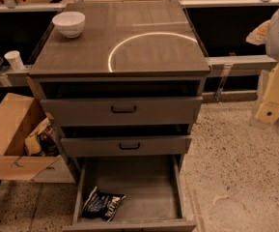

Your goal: Pick blue chip bag from bottom drawer and place on counter

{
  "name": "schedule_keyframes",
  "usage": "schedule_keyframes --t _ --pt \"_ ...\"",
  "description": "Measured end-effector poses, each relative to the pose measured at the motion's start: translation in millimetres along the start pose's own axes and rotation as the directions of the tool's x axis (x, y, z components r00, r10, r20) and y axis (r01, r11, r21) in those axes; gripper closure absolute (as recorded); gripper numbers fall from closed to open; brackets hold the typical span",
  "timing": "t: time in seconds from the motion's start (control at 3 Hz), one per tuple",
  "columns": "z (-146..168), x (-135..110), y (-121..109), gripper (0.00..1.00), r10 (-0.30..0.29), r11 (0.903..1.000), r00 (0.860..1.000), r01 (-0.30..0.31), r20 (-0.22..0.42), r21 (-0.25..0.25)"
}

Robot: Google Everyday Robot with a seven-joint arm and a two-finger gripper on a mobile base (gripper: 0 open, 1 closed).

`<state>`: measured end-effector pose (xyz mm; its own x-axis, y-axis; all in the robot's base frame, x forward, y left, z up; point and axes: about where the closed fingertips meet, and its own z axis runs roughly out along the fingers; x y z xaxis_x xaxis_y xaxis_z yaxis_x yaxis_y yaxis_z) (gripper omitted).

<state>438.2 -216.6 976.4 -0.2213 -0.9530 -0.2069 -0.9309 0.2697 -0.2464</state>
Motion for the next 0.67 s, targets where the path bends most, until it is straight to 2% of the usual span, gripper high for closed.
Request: schedule_keyframes --t 0.33,0.67 --pt "8.3 -2.8 -3.1 0.00 0.001 1.0000 1.000 -0.001 0.007 -0.002" --pt "55.8 -12.5 1.5 0.00 -0.010 0.9988 0.999 0.012 0.038 -0.047"
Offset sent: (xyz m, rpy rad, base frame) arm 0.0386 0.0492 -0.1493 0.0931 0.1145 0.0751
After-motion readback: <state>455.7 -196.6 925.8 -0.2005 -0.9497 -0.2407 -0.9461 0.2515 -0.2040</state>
